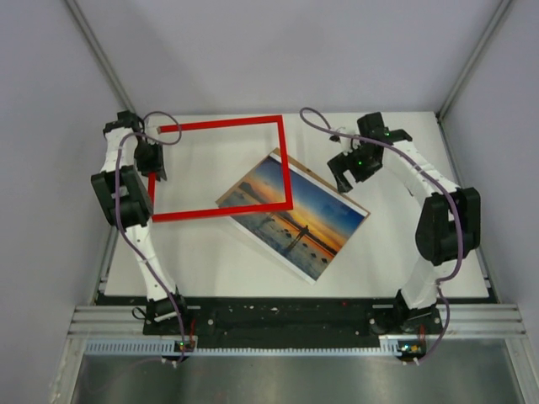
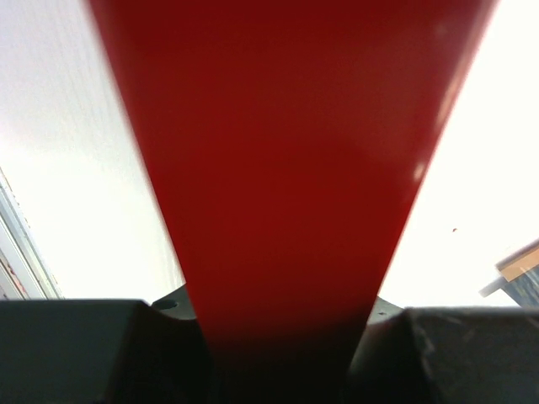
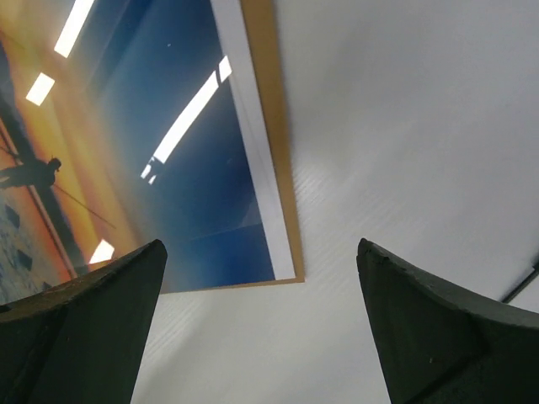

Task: Take the photo out of the frame
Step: Adjust the photo frame at the center of the board.

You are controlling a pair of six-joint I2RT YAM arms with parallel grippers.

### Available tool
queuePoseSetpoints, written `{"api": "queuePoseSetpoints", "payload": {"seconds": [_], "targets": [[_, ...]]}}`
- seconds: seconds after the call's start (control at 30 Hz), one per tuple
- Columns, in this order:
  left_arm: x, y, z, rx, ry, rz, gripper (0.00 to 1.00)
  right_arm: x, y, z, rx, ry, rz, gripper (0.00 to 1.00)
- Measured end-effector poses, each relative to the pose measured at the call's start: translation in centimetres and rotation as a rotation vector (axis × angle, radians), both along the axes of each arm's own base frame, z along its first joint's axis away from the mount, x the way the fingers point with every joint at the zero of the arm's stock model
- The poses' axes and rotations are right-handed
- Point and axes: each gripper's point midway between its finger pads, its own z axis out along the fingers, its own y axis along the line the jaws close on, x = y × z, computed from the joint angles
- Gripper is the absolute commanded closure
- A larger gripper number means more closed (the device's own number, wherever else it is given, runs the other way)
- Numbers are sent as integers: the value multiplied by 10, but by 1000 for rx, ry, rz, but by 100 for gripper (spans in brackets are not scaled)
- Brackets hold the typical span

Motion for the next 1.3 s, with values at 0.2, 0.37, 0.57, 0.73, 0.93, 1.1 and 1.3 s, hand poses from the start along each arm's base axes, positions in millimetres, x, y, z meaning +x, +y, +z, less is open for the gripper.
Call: {"api": "queuePoseSetpoints", "payload": {"seconds": [0.2, 0.37, 0.57, 0.73, 0.93, 1.1, 1.3], "targets": [[-1, 2, -3, 7, 10, 3, 100, -24, 15, -21, 3, 69, 61, 2], [-1, 2, -3, 4, 11, 8, 100, -32, 19, -32, 26, 93, 75, 1], [-3, 9, -2, -16, 7, 39, 100, -59, 40, -51, 20, 95, 203, 1], [-5, 16, -2, -23, 6, 57, 100, -102, 87, -35, -3, -32, 428, 1], [-5, 16, -1, -39, 1, 66, 100, -141, 140, -14, -7, -185, 625, 1], [-4, 14, -1, -47, -1, 72, 100, -174, 167, -30, -31, -173, 698, 1], [-4, 13, -1, -54, -2, 77, 100, -197, 187, -50, -1, -88, 698, 1]]}}
